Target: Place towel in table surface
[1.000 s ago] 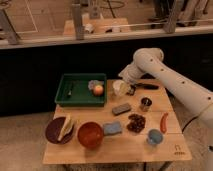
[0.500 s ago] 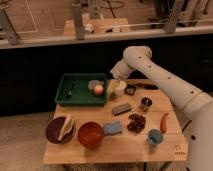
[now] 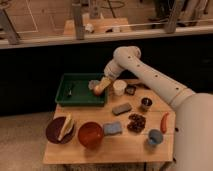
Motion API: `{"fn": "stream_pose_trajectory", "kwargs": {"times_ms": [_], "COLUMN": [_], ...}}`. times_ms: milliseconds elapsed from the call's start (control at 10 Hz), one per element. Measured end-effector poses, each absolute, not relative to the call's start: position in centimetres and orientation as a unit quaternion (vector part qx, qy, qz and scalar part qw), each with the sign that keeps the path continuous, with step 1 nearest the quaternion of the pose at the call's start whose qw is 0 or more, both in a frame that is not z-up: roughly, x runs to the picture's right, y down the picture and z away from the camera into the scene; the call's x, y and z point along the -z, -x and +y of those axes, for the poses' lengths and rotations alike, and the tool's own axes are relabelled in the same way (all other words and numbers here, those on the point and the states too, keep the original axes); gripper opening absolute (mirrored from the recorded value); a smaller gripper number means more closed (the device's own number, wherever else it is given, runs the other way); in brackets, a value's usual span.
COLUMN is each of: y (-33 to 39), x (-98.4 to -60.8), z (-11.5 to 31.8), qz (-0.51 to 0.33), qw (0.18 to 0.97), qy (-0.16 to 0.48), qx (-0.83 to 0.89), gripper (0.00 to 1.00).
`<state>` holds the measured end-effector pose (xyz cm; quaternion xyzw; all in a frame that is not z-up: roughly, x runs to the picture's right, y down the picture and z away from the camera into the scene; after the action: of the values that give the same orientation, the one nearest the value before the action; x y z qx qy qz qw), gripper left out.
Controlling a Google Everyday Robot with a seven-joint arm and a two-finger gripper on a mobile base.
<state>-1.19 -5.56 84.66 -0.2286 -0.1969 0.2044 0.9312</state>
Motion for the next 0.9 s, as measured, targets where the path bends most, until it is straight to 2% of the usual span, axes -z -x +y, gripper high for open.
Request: {"fn": "stream_pose_trajectory", "kwargs": {"times_ms": [300,900], "y": [2.3,2.2], "x": [-86.9,-87.1], "z": [-6.0,-6.0], "qz": [-0.212,-0.215], "qw": [0.92,0.919], "qy": [0.219,0.217], "qx": [-0.248,-0.248], "gripper": [0.8,0.8]}}
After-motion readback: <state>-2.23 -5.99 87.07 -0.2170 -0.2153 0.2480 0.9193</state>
